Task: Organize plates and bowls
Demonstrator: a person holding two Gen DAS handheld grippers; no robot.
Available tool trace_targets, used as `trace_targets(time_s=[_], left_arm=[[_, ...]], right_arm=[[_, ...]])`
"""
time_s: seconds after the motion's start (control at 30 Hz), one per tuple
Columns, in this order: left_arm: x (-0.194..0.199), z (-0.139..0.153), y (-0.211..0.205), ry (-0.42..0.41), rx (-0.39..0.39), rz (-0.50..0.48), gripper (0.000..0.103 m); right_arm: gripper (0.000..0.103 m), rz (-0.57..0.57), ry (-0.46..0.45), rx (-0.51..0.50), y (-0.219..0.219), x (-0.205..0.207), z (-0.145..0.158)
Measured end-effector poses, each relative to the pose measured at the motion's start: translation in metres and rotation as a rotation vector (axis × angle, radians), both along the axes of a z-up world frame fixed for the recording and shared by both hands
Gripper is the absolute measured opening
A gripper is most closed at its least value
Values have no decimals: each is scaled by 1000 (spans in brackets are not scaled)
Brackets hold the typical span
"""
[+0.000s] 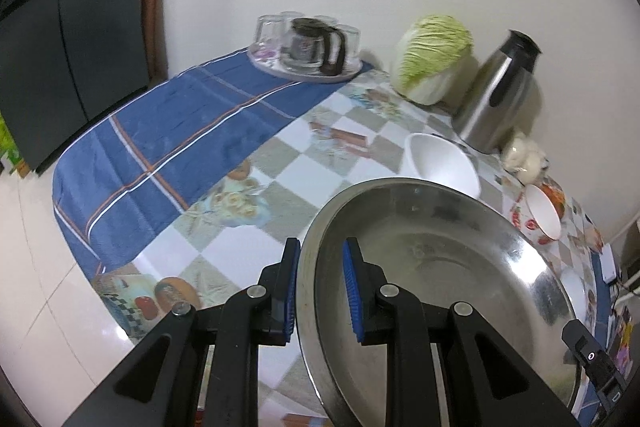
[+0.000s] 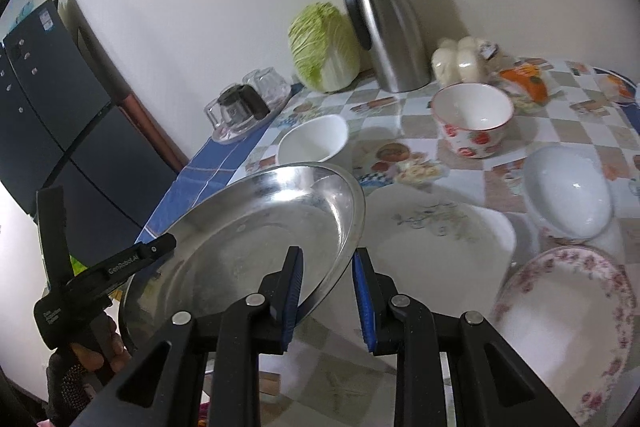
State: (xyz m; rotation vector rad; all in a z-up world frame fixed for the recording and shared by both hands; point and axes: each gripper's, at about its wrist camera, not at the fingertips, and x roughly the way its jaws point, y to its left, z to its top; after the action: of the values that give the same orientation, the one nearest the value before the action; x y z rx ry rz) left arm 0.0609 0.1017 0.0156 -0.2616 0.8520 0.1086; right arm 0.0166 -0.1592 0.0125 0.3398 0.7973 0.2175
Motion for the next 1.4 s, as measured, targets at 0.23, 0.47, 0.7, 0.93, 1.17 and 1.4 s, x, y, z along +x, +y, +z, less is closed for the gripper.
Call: trace_targets(time_s=[0.23, 0.47, 0.7, 0.93, 1.17, 1.4], left_arm=[[1, 11, -44, -18, 43, -78, 22], [5, 20, -83, -31, 87, -141, 22], [17, 23, -118, -36, 111, -196, 22], [26, 17, -142, -23, 118, -243, 22], [31, 3, -139, 19, 114, -246, 22], [36, -12, -138, 56, 123, -252, 22]], right_arm=[[27, -61, -15, 53, -44, -10, 3], [27, -118, -16, 82, -78, -16, 0], [27, -182, -13, 118, -109, -19, -5], [27, -232, 11, 137, -132, -19, -15], [27, -233, 50, 129, -132, -12, -27], [27, -234, 87, 105, -128, -4, -38]])
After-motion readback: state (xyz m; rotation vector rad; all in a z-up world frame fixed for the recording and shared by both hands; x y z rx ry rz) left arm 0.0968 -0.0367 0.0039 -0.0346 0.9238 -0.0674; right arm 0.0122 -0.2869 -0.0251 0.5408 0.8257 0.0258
